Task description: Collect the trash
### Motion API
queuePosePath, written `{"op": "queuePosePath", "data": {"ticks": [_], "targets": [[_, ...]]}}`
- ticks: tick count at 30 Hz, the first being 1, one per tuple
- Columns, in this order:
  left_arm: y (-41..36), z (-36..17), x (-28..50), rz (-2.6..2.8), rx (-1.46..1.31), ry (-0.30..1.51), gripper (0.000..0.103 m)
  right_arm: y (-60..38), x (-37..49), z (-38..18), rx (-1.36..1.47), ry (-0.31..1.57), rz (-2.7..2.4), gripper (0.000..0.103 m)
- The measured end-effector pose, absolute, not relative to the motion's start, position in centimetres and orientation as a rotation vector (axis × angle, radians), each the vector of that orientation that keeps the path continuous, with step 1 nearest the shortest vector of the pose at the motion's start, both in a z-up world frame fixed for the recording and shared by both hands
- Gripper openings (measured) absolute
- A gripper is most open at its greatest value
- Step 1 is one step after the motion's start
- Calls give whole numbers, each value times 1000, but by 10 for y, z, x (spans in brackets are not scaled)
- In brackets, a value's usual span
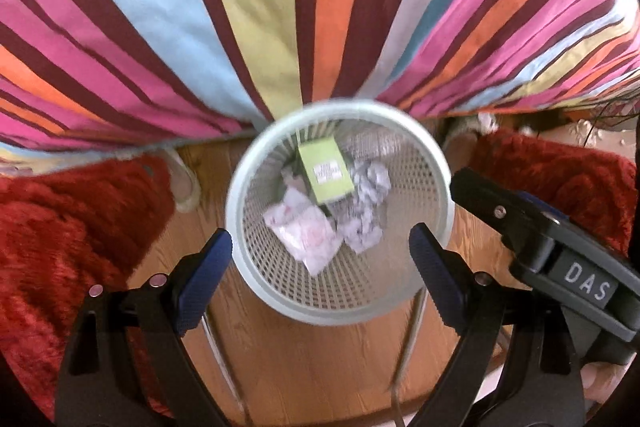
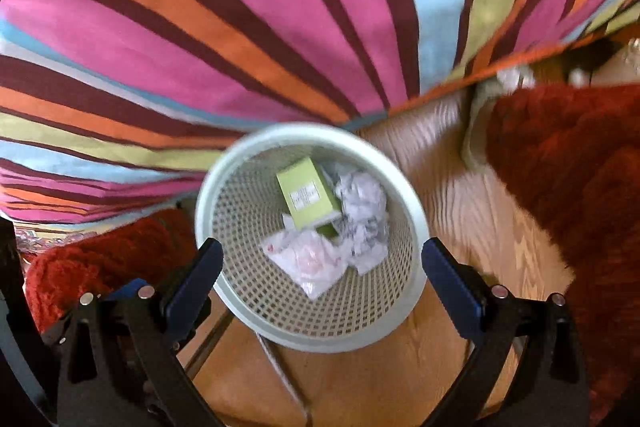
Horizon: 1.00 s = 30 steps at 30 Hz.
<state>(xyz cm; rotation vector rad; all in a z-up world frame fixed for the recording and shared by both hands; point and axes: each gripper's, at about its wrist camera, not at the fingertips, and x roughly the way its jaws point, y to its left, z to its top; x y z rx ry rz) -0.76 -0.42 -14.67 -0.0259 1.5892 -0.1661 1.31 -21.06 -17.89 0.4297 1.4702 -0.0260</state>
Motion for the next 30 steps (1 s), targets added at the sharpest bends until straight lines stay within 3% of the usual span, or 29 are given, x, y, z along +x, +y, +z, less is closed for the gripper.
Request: {"op": "queuePosePath", "data": {"ticks": [16,30], "targets": [[-5,-67,-11,-152,54,1261,88,-196,9,-76,204,1091,35,95],[9,1,-20,-103,52,1065,88,-207,-8,-18,189,927,55,95]]}}
